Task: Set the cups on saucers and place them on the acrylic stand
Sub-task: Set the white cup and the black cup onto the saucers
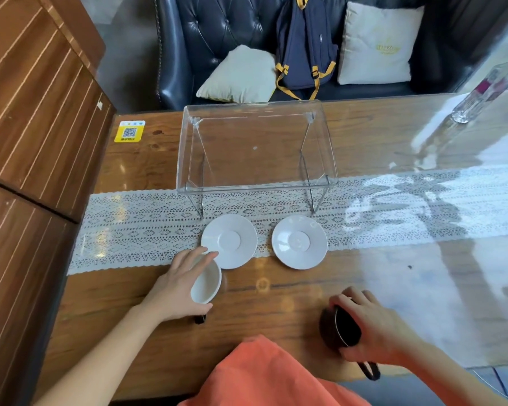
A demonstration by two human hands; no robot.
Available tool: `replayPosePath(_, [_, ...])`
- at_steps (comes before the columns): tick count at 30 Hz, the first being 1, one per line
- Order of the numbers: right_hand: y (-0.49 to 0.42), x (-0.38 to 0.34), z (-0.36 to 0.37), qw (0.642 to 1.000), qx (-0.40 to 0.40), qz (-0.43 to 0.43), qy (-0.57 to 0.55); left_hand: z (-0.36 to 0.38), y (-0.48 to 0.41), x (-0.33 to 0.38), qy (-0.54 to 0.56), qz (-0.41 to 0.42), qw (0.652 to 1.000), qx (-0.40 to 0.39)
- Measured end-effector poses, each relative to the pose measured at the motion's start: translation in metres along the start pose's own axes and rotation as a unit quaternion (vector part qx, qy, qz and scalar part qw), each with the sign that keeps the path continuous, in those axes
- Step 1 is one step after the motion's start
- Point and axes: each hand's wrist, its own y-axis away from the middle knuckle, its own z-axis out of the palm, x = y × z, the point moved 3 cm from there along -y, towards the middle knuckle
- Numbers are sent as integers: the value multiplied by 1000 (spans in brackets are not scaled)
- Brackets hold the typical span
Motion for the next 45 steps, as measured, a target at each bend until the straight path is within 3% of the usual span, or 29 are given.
replayPosePath(7, [-17, -7, -22, 999, -38, -10, -16, -8, 3, 4, 43, -17, 999, 15])
replayPosePath(14, [-49, -26, -73, 986, 110, -39, -119, -22, -8, 27, 95, -1, 994, 57])
replayPosePath(17, [-79, -41, -95, 983, 142, -39, -109, -33, -29, 37, 97, -10, 992, 80])
replayPosePath(25, [-128, -54, -100, 991, 117, 12, -63, -32, -71, 36, 99, -72, 989, 84])
replayPosePath(45, [-138, -48, -91, 991, 120, 46, -42, -24, -90, 39, 33, -95, 993, 56])
